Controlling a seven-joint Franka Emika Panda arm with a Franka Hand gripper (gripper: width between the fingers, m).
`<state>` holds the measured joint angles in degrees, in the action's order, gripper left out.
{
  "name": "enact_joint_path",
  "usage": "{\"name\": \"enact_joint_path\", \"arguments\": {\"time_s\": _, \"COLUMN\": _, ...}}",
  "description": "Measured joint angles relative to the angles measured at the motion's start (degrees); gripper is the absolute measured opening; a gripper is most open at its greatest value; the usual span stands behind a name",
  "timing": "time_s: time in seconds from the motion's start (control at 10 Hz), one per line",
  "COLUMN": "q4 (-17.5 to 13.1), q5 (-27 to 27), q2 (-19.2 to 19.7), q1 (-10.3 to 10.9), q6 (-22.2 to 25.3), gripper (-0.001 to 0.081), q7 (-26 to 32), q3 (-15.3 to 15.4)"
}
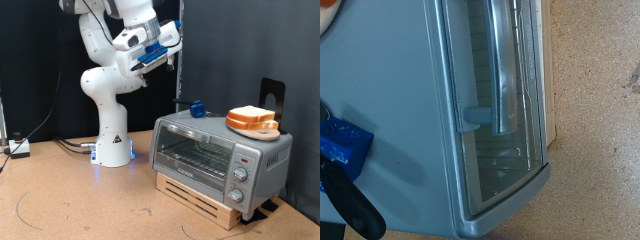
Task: Make a piece of toast with the oven
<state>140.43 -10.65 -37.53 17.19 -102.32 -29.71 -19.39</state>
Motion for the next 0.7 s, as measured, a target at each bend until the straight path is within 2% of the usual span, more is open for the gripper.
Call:
{"name": "enact_joint_path", "arguments": {"time_s": 0.4, "q4": 0.49, "q5": -0.96, "q2": 0.44, "q1": -0.02, "q6": -0.23, "gripper": 0.0807, "q7": 1.79, "q3": -0.33}}
{"name": "enact_joint_path", "arguments": {"time_s": 0.5, "q4": 1.66, "q5": -1.14, "q2": 0.44, "q1": -0.02, "q6": -1.94, "gripper": 0.0807, "q7": 2.63, "q3": -0.37}}
{"name": "enact_joint_path", "arguments": {"time_s": 0.7, "q4": 6.44, "q5": -1.13, "q2": 0.64, "q1": 0.00, "q6": -9.93, "gripper": 0.0807, "q7": 4.43, "q3": -0.26}}
